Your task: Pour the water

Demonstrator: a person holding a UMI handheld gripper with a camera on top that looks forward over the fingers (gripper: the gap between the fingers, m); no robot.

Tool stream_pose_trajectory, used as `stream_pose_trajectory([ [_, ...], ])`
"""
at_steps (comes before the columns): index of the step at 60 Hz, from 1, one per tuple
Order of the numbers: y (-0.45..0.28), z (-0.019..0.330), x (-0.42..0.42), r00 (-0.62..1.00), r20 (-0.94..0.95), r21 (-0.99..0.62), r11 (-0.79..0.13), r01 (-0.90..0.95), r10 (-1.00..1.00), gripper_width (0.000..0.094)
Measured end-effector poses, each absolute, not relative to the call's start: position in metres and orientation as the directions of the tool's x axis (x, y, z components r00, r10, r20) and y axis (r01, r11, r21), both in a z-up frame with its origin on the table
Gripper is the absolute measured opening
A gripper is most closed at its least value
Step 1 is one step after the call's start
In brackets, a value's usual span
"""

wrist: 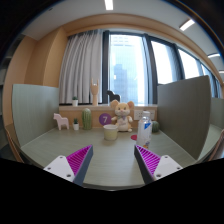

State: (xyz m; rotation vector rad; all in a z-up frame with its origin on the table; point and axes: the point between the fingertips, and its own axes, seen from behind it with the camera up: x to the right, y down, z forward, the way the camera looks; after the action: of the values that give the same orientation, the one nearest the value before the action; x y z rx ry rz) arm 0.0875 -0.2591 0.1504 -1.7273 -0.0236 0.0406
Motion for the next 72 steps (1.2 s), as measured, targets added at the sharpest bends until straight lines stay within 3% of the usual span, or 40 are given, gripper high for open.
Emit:
stream_pose_trajectory([
  [8,-0.236,0.115,0.153,0.998,0.006,-0.982,-0.187,-0.004,-0.055,0.0846],
  [27,-0.151,0.121,0.225,0.997,-0.023,-0.989,-0.144,-0.033,-0.072,0.0844],
  [46,-0.062,0.114,0.229,0.999,0.002,-0.987,-0.162,-0.005,-0.046,0.0828],
  [57,-0.047,0.106,0.229,0.999,-0.024,-0.988,-0.154,-0.031,-0.047,0.0552],
  [69,-0.050,0.108,0.221,0.997,0.057,-0.991,-0.122,0.051,-0.048,0.0333],
  [72,-0.048,0.108,0.222,0.997,0.060,-0.992,-0.118,0.053,-0.054,0.0330],
])
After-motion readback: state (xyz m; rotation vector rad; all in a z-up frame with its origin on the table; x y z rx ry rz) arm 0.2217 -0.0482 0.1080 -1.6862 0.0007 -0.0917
